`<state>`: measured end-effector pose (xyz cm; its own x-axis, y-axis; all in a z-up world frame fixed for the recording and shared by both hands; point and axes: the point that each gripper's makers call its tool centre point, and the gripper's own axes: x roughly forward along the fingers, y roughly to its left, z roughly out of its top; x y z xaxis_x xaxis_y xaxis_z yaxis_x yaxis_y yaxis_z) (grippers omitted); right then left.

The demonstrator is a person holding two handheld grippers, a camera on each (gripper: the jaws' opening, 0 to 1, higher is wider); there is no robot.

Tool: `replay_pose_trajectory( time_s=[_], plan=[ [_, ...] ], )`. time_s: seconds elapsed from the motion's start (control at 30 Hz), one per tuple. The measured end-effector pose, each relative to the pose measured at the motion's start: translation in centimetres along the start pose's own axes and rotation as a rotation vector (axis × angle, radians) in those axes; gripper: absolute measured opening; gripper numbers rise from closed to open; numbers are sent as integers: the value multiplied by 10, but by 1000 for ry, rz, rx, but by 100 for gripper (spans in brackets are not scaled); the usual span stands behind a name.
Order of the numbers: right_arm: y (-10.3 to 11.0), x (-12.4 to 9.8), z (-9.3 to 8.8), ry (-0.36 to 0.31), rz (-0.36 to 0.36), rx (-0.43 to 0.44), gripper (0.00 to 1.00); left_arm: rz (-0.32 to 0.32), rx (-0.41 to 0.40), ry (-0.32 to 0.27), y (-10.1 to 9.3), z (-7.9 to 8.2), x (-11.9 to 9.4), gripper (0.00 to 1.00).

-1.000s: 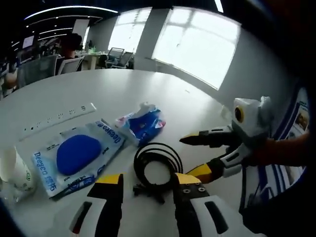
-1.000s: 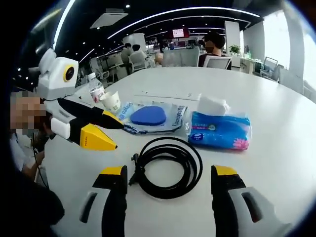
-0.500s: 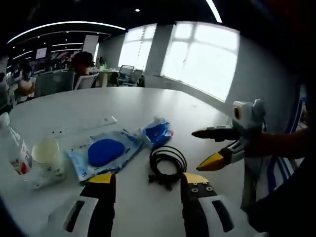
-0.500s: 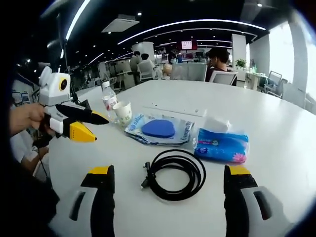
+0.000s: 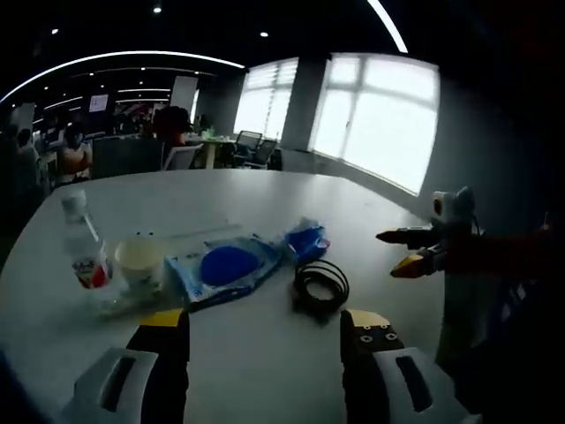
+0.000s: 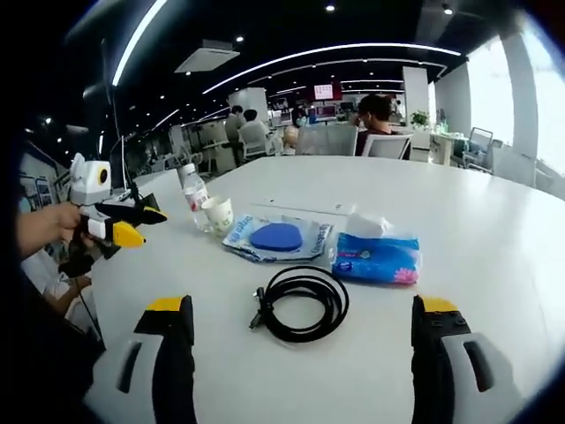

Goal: Arrange the tabletop items into an orderly group along one side of the table until the central work area is clear of visible clutter.

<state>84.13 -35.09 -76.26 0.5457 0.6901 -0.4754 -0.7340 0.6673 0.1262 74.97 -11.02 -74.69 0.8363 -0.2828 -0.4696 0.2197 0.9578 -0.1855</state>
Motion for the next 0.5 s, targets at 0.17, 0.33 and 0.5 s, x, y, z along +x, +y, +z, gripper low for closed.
replay_pose_trajectory(
  time_s=[0.17,0.33,0.5],
  plan=[
    [6,-7,3,-3,7,-5,99,11,-15,-10,6,1,-18,75],
    [9,-12,7,-9,12,-2,99,38,-24,-24,11,-3,-38,79],
    [14,-14,11,-18,18,4,99,59,-31,-36,8,-4,-54,86]
  ],
)
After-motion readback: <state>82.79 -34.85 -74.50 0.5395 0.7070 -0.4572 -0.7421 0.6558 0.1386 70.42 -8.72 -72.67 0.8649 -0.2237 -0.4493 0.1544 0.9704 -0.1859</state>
